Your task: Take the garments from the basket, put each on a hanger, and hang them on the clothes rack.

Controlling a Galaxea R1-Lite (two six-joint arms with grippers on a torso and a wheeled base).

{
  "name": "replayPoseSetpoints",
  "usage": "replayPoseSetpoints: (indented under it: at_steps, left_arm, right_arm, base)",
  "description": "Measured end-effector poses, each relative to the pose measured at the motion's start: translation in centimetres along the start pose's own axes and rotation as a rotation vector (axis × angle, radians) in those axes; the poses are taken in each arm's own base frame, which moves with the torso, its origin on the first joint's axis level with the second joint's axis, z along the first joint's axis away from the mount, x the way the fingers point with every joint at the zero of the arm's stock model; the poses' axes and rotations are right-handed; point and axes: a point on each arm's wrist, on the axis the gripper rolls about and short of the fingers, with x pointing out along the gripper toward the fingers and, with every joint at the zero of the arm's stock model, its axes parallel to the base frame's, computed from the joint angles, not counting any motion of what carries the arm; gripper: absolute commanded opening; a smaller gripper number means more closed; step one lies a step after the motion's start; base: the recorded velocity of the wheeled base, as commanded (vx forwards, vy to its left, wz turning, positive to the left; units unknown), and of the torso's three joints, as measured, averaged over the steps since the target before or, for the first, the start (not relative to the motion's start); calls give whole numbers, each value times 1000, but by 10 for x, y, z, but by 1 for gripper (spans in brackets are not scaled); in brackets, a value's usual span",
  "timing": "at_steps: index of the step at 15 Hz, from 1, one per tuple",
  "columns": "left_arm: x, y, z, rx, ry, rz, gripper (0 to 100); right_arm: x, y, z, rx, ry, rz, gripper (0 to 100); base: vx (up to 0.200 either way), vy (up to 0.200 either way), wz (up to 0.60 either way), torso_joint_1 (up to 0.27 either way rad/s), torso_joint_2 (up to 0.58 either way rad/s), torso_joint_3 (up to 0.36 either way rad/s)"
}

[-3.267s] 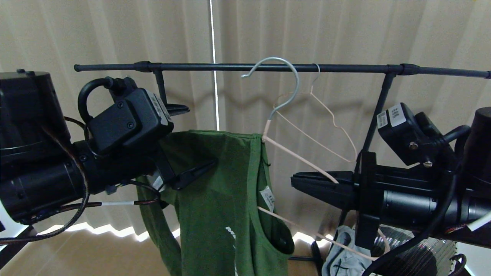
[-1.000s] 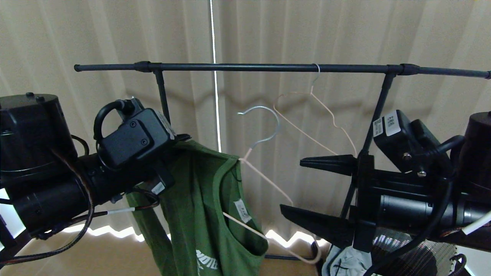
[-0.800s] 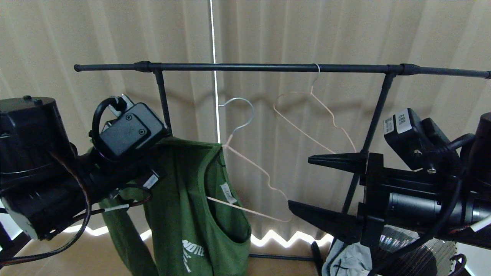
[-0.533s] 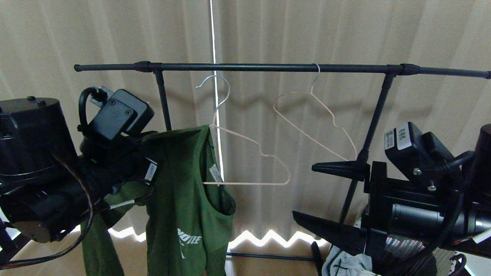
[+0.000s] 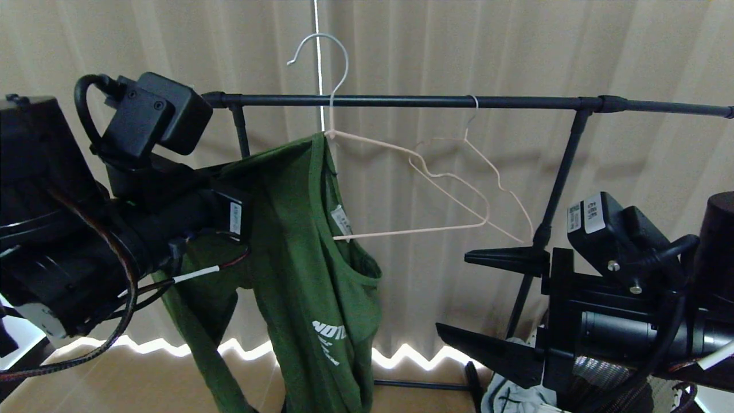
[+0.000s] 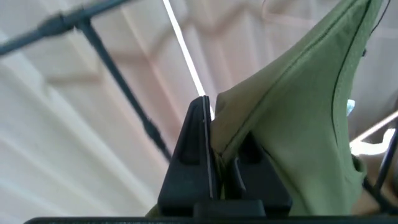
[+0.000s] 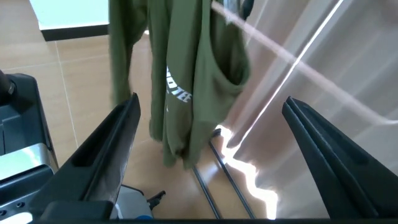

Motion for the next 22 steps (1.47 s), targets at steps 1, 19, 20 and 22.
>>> replayPoseSetpoints:
  at_steps: [1, 19, 20, 22]
  left_arm:
    - [0, 0, 5, -11, -31, -10, 0]
    - [-19, -20, 35, -186, -162, -143, 0]
    - [-20, -20, 35, -187, -164, -143, 0]
    - [-20, -20, 36, -188, -167, -142, 0]
  right_arm:
    - [0, 0, -1, 1, 3, 1, 100]
    - [59, -16, -12, -29, -113, -60, 100]
    - [62, -17, -15, -26, -101, -60, 100]
    - [66, -17, -22, -19, -75, -56, 100]
  base:
    - [0, 0, 0, 0, 0, 0]
    - [0, 0, 0, 0, 0, 0]
    - [0, 0, 0, 0, 0, 0]
    - [0, 0, 0, 0, 0, 0]
